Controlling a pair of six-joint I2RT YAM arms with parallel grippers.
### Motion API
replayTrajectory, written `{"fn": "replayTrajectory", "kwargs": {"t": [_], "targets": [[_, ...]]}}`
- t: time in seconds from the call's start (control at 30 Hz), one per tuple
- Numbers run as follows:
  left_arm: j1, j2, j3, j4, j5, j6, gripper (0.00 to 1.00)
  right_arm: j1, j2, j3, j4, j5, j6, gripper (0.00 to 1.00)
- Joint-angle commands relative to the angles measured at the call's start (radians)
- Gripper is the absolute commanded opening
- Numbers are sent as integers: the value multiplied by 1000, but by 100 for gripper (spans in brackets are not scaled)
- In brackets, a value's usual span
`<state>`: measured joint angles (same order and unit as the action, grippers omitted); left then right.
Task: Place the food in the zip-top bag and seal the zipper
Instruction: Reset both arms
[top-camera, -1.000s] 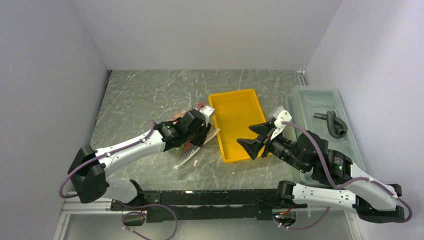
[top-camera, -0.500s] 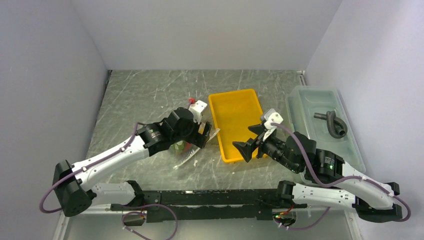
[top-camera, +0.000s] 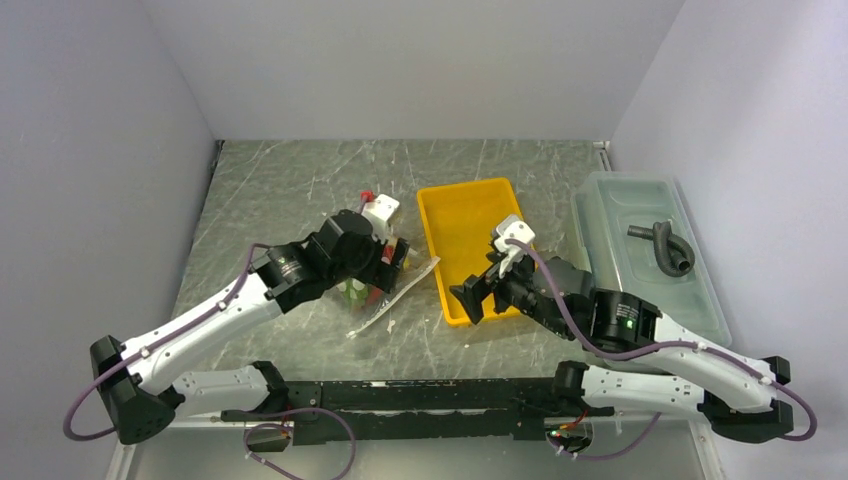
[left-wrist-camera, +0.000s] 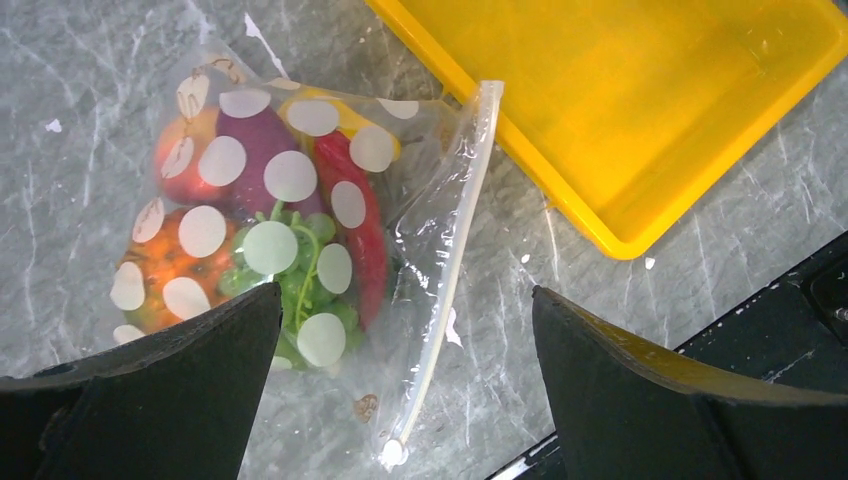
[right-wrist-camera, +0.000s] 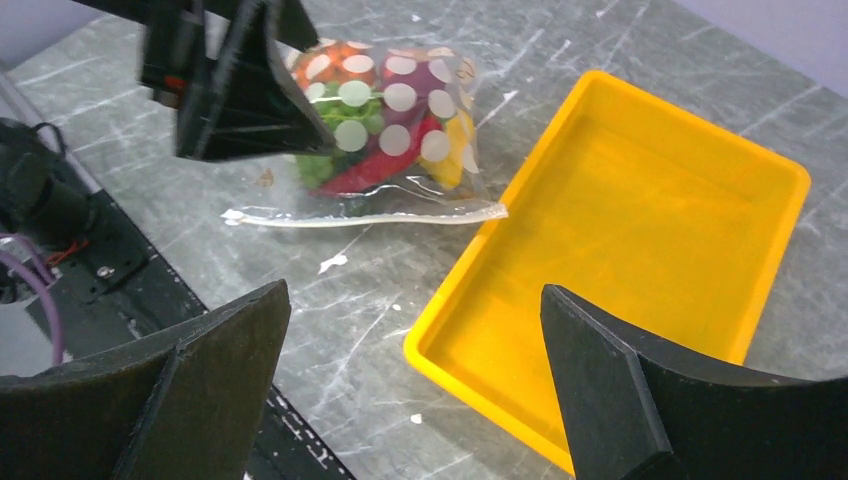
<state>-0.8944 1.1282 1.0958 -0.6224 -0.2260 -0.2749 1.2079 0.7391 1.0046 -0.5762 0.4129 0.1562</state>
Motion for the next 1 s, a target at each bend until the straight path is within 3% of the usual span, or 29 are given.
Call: {"fn": "replayTrajectory", "kwargs": {"t": [0.0, 0.37, 0.5, 0.97], "targets": [[62, -58, 47, -46, 48, 11, 100, -70, 34, 28, -3, -14, 21, 100], [311, -128, 83, -121, 157, 13, 100, -427, 62, 23, 50, -326, 11, 100], [366, -198, 62, -107, 114, 12, 100, -521, 59, 23, 49, -406, 19, 100], [376, -386, -49, -21, 144, 51, 100, -559, -34, -74, 107, -511, -2, 100]]}}
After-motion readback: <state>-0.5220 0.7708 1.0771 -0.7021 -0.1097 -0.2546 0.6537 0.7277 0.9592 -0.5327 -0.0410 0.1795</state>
